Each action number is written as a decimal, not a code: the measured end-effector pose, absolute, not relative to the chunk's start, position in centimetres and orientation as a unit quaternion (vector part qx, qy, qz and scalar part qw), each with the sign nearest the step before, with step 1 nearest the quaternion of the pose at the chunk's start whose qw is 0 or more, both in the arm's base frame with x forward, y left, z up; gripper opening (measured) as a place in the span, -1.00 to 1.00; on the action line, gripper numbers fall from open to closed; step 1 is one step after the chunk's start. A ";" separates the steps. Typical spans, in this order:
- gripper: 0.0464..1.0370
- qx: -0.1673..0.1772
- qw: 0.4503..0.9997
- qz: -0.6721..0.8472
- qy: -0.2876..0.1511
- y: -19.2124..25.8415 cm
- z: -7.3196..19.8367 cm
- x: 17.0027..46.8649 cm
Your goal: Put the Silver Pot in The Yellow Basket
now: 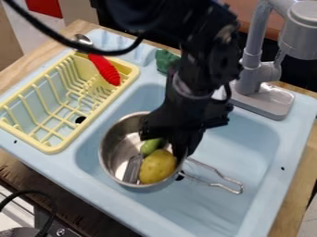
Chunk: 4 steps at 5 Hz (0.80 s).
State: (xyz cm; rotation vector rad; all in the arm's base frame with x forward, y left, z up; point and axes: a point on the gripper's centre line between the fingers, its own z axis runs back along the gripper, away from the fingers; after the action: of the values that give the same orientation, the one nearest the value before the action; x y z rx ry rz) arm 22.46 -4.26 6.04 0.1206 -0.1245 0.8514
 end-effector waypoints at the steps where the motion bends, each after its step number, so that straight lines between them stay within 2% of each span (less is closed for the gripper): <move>1: -0.97 0.061 0.902 0.424 -0.050 -2.8 7.8 23.4; 4: -0.97 0.033 0.921 0.386 -0.042 6.2 10.9 23.9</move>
State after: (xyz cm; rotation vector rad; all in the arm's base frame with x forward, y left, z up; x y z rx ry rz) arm 23.92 6.17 10.86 0.0673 -0.0856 0.7919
